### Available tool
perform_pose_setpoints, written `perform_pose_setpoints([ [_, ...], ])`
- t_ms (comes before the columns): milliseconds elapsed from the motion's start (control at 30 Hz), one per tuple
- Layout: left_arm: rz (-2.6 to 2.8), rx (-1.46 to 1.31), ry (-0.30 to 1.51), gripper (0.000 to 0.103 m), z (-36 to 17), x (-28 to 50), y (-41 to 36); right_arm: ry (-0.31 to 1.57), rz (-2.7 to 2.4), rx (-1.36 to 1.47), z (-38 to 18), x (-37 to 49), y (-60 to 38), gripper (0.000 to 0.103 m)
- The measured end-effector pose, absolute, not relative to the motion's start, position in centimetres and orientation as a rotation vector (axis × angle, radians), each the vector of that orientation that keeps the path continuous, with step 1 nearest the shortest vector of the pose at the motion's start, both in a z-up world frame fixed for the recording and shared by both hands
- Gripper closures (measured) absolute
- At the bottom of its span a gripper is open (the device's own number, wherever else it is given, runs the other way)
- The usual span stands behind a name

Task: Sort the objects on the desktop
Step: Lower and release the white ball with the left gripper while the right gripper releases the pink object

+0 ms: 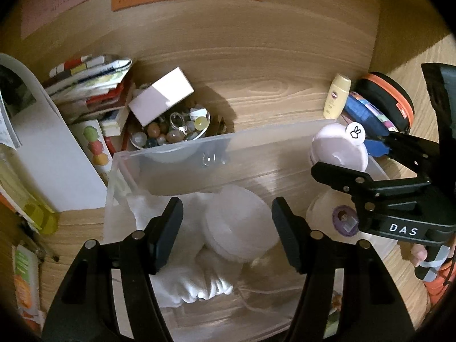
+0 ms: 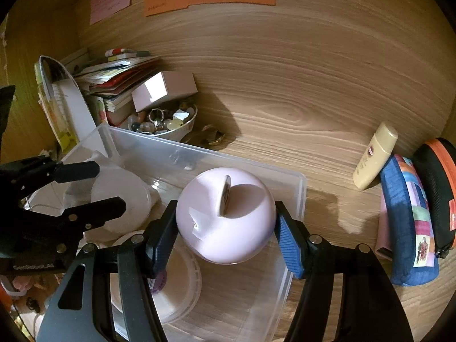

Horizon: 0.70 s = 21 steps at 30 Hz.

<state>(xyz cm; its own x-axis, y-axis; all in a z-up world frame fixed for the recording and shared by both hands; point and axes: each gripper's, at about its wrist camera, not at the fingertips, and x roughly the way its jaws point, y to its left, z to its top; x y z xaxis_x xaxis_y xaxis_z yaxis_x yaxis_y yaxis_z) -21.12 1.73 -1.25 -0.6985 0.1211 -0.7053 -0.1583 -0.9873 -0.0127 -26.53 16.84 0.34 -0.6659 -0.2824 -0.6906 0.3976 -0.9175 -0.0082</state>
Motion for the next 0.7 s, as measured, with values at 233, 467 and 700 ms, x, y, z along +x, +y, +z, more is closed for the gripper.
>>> perform_pose_setpoints([
  [233, 2.79, -1.112, 0.115, 0.036, -0.8, -20.4, 2.1, 0.285, -2.585, 0.998, 0.3, -26.1, 16.4, 0.042],
  [467, 2.819, -1.069, 0.106, 0.027, -0.1, -20.1, 1.6, 0.296, -2.576, 1.009, 0.7, -25.7, 16.4, 0.035],
  [700, 2.864, -0.972, 0.139, 0.007, 1.2, -18.5, 1.7, 0.315, -2.592, 0.978, 2.1, -24.0, 16.5, 0.028],
])
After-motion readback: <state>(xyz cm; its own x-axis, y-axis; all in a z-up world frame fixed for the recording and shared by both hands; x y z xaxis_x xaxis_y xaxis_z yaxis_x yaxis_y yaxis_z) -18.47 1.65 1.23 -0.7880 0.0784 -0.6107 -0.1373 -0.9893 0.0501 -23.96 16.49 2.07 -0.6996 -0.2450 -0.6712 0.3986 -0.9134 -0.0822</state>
